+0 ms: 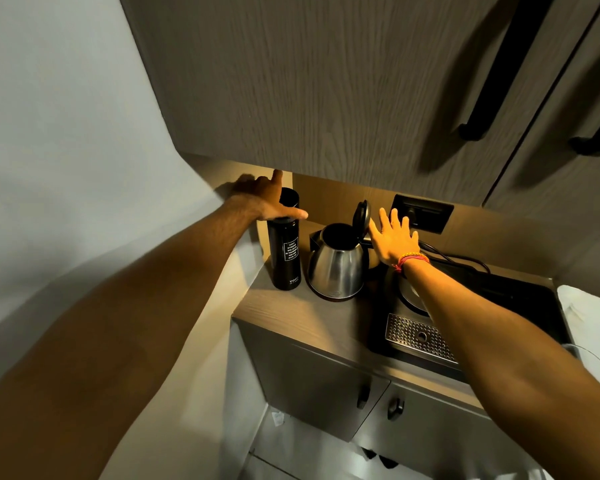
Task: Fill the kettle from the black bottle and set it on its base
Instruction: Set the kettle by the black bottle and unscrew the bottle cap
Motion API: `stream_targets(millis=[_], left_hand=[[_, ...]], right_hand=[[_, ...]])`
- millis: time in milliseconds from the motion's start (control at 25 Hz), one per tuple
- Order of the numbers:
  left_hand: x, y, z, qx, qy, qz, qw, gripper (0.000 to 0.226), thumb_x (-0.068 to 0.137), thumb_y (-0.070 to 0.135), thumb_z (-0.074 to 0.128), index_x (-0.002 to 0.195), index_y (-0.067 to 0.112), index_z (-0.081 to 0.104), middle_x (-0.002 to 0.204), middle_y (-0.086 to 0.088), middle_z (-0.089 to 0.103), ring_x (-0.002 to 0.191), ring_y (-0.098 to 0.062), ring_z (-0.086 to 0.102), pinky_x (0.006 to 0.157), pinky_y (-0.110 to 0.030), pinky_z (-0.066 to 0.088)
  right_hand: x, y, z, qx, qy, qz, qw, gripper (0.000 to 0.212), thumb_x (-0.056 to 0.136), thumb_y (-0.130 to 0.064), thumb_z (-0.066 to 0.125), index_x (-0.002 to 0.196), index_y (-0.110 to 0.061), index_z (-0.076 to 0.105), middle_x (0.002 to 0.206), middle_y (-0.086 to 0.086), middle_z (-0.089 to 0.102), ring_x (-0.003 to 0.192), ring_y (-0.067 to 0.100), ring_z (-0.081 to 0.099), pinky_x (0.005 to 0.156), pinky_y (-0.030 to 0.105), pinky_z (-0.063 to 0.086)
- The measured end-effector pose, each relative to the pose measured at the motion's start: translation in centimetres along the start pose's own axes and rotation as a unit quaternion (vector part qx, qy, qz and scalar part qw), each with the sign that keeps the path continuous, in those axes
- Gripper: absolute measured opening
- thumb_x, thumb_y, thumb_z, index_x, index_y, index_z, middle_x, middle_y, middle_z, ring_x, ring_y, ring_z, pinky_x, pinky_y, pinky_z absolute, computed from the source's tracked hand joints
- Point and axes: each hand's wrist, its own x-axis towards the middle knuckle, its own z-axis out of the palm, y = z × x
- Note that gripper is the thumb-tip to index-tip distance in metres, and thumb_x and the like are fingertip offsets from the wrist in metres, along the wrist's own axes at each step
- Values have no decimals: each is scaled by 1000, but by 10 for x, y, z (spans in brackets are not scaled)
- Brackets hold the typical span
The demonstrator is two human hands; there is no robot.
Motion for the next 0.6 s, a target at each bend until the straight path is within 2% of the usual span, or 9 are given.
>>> stream_targets(millis=[80,160,240,280,320,400,480,520,600], left_hand=[[-2,-2,-1,-36,-33,46,998,116,71,65,76,156,25,9,160,-17,26,143,-43,31,111,-55,32],[-2,-2,-1,-89,-54,84,991,111,75,42,83,157,28,10,158,-15,29,142,-41,35,109,-55,35],[-1,3,-1,-60,-13,38,997,102,79,61,72,155,25,15,154,-16,37,137,-41,41,107,-55,37],[-2,6,-1,-36,5,9,999,103,78,70,65,154,23,14,155,-17,35,138,-42,40,107,-55,36],[-1,8,0,-29,5,7,1000,105,77,70,66,155,23,13,157,-17,30,140,-42,37,109,-56,36],[2,8,-1,-64,-40,53,996,106,77,45,80,157,28,12,157,-16,26,141,-41,34,110,-57,38],[4,6,0,-86,-59,75,992,100,77,23,83,155,30,22,151,-14,34,136,-39,41,106,-55,43],[4,5,1,-82,-47,75,993,91,78,25,82,152,30,29,147,-13,38,132,-38,44,103,-54,46],[4,6,5,-74,-5,58,996,77,80,40,78,144,27,38,143,-13,42,126,-37,50,97,-53,50]], right_hand=[[-1,0,1,-11,-5,-1,1000,69,95,-55,21,154,-25,1,164,10,-5,150,37,-3,118,61,6],[-1,0,1,-10,-10,3,1000,69,95,-55,21,154,-25,1,164,10,-4,150,37,-2,118,61,7],[-1,0,0,-15,-11,3,1000,69,95,-54,22,154,-25,1,164,11,-4,150,38,-2,118,61,7],[-1,0,1,-22,-12,-1,1000,69,95,-54,22,154,-24,1,163,12,-4,150,38,-2,118,61,8],[-1,0,1,-29,-12,-4,1000,69,95,-54,23,154,-24,1,163,12,-4,149,39,-2,118,62,8],[-1,1,0,-30,-10,-3,1000,69,95,-54,22,154,-24,1,163,12,-4,149,39,-2,118,62,8],[0,1,0,-34,-10,-5,999,69,96,-54,22,154,-24,1,163,13,-4,149,39,-2,118,62,9],[0,1,0,-36,-9,-5,999,69,96,-54,23,154,-24,1,163,13,-4,149,39,-2,118,62,9],[-1,1,1,-25,-1,0,1000,69,95,-55,21,154,-24,2,163,12,-3,150,38,-1,118,61,8]])
